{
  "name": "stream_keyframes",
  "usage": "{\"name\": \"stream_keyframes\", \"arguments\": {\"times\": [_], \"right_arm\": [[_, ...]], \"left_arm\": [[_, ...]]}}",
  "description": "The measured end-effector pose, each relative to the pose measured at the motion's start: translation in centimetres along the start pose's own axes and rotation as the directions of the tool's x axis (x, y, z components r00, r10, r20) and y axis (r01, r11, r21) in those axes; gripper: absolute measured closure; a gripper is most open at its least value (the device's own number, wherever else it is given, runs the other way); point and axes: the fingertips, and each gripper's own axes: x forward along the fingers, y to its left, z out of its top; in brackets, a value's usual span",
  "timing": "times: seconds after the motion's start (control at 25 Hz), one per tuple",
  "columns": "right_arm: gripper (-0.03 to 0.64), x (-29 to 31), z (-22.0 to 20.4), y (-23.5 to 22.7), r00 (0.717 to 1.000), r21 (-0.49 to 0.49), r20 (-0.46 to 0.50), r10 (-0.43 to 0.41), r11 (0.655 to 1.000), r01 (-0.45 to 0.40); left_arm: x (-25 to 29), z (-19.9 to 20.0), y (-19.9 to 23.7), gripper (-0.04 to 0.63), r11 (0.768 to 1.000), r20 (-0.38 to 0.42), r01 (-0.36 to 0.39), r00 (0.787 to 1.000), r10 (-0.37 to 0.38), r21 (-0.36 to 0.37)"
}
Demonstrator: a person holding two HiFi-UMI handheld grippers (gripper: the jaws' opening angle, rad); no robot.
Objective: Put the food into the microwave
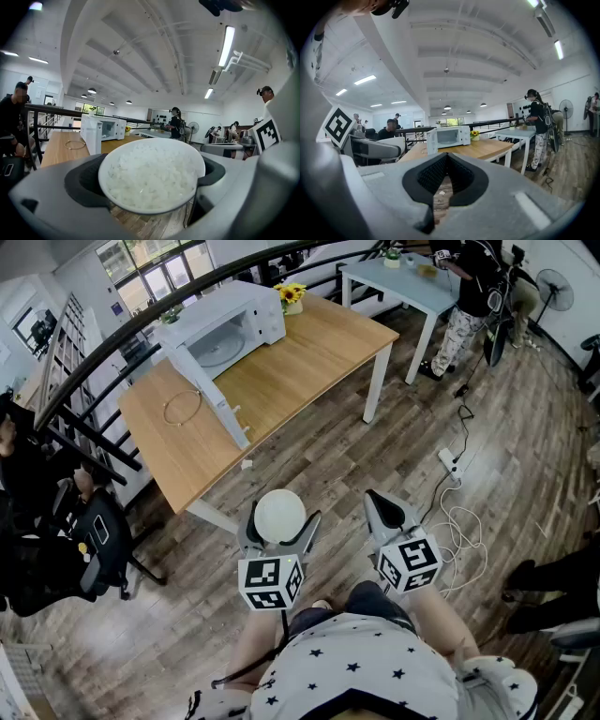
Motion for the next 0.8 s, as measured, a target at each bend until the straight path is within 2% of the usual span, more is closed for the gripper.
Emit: {"name": "stream_keyframes", "arguments": {"times": [0.16,0.36,0.6,0.8], "right_arm": [[0.612,-3.7,1.6,1.4,0.999,-0.035,0.044,0.0,0.999,0.002],[0.611,-7.1,2.0,2.3,0.997,-0.027,0.07,-0.01,1.0,0.012],[0.612,-8.8,1.2,3.9,0.998,-0.025,0.064,0.001,1.0,0.0],[0.611,-8.6,1.1,5.2,0.996,0.015,0.084,0.022,1.0,-0.024]], "left_arm": [[-3.1,0.3,-2.2,0.072,1.0,0.029,0.006,1.0,-0.006,0.011],[-5.4,0.2,-4.2,0.072,1.0,0.041,0.016,0.999,-0.017,0.024],[-7.3,-0.1,-4.9,0.072,0.999,0.04,0.021,0.999,-0.022,0.031],[-8.0,-0.2,-4.3,0.072,0.999,0.033,0.025,0.999,-0.026,0.04]]}}
